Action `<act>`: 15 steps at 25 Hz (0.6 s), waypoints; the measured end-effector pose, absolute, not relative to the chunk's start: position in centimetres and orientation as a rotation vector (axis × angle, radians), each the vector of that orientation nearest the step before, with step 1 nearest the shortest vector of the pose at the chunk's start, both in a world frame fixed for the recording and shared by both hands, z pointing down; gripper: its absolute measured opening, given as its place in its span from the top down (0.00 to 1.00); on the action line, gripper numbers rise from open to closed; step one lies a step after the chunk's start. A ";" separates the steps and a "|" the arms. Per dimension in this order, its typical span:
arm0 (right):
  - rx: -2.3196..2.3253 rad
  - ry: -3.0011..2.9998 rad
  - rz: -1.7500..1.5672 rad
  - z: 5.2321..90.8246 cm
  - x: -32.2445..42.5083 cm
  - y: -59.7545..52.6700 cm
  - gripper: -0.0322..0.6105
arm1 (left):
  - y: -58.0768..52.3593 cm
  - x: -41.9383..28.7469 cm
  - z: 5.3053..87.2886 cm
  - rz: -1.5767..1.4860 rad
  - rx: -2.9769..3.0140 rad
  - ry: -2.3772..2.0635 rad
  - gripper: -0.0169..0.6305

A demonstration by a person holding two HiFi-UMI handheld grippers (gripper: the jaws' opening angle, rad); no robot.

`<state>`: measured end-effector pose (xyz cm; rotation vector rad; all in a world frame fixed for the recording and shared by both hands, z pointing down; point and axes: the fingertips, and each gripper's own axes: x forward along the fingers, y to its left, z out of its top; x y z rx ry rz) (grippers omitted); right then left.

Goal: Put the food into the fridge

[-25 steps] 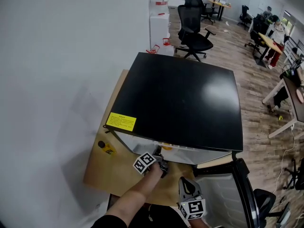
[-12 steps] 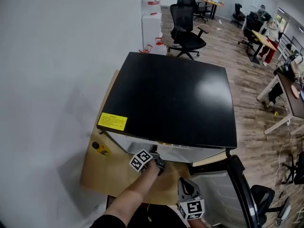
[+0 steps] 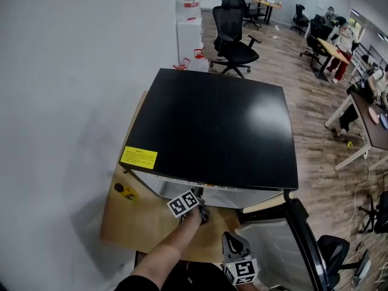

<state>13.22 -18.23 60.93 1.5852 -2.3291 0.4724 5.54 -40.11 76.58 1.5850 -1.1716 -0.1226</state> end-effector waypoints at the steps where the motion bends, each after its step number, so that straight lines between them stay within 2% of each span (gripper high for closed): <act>1: 1.587 -2.330 0.471 60.9 13.2 -18.3 0.86 | -40.2 5.7 76.4 -0.104 1.610 -1.172 0.80; 2: 1.589 -2.331 0.469 60.8 13.2 -18.3 0.86 | -40.2 5.9 76.4 -0.087 1.629 -1.176 0.77; 15: 1.595 -2.332 0.463 60.5 13.5 -17.9 0.86 | -38.9 5.9 77.0 0.310 1.834 -1.239 0.70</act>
